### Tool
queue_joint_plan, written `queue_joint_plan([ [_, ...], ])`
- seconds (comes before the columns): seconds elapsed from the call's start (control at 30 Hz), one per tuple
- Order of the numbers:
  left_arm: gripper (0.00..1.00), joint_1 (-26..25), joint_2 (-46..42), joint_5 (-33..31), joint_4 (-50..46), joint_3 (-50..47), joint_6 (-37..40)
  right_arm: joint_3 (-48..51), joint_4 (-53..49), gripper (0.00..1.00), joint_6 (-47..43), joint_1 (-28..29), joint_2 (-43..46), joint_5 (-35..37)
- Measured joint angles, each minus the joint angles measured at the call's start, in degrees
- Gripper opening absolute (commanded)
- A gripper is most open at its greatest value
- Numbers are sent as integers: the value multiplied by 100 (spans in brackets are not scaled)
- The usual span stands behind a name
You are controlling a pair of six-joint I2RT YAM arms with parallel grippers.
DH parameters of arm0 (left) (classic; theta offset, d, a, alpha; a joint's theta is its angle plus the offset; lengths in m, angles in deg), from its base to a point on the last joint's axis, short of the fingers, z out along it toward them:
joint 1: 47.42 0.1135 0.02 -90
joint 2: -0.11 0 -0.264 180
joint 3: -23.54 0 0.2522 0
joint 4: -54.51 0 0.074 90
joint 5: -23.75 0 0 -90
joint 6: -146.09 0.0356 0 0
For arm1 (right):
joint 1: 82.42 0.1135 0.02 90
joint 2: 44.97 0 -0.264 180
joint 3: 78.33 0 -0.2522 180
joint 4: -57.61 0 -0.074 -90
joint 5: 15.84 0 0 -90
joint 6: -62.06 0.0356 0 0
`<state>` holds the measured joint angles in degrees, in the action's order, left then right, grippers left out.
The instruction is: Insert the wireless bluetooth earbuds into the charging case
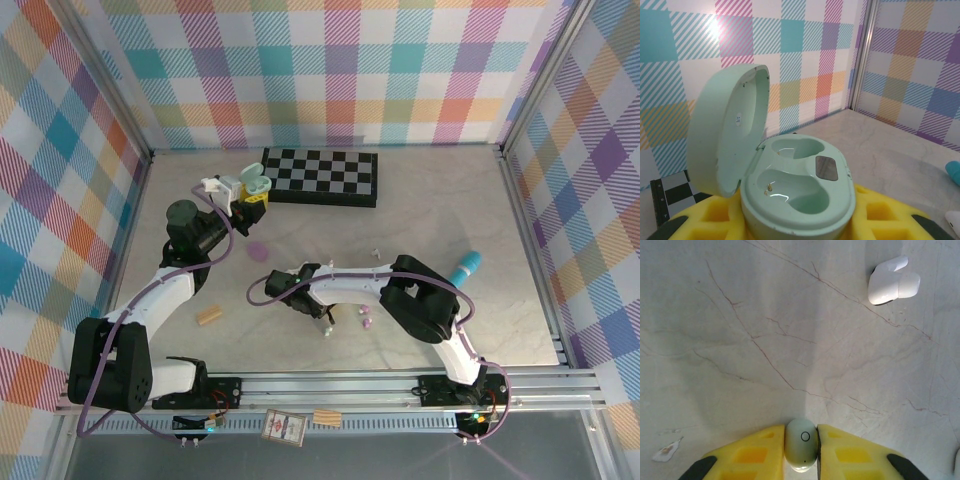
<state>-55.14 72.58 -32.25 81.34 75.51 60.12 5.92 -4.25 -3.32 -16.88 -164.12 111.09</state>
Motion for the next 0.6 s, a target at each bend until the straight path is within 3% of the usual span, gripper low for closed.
queue_joint_plan([
  [0.3, 31, 0, 0, 70, 0, -2, 0, 28, 87, 17, 127, -35, 111, 17],
  [0.6, 31, -13, 20, 105, 2, -2, -17, 898, 468, 13, 1209, -479, 1600, 81],
])
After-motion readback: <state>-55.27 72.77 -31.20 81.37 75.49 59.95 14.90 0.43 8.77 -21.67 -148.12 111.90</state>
